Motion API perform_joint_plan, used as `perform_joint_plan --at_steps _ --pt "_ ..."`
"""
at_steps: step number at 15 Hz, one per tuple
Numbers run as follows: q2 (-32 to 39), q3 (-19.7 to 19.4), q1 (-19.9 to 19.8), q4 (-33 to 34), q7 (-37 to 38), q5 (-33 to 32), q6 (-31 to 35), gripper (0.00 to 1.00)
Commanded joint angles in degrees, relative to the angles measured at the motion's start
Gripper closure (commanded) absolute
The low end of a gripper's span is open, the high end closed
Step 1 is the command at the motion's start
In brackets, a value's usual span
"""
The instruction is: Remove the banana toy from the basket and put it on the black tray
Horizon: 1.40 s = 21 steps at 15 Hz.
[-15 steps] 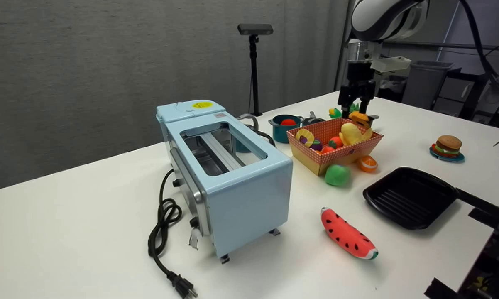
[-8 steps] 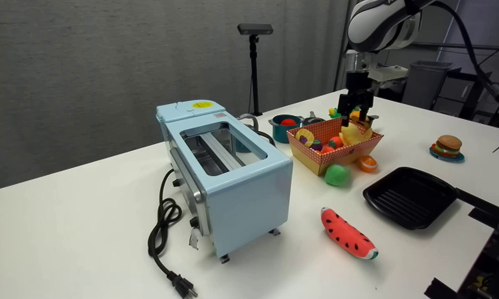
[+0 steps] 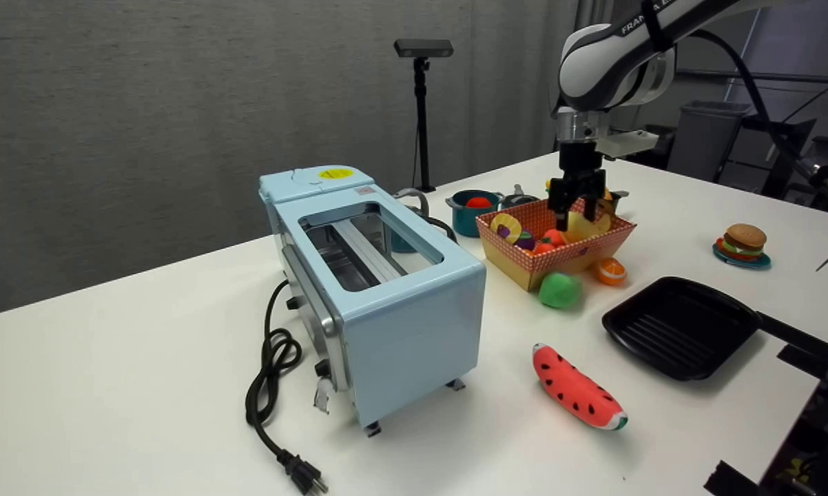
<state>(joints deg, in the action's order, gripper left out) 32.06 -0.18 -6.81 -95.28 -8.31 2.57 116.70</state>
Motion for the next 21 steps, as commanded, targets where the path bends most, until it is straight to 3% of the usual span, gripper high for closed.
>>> perform_joint_plan --at_steps 1,6,7,8,9,14,15,16,21 --pt "1.44 0.29 0.17 3.07 -1.28 0.5 -1.88 0.0" --pt "1.68 0.46 -0.65 3.88 -2.12 1.28 -1.98 0.01" --pt "1.69 0.51 -0.86 3.81 -2.35 1.49 -1.9 0.24" --pt "1.7 0.51 -1.01 3.79 -2.42 1.6 -1.91 0.26" --pt "1.75 0.5 -1.15 3.85 -2.57 1.61 -2.02 0.05" --pt "2.29 0.67 -1.85 4.09 -3.17 2.17 -1.88 0.0" --pt "2.4 0.64 -1.89 4.2 -3.19 2.14 -1.94 0.09" --pt "2.46 0.63 -1.95 4.26 -3.25 2.14 -1.87 0.28" --pt "1.59 0.65 -2.4 3.82 -3.22 2.43 -1.86 0.67"
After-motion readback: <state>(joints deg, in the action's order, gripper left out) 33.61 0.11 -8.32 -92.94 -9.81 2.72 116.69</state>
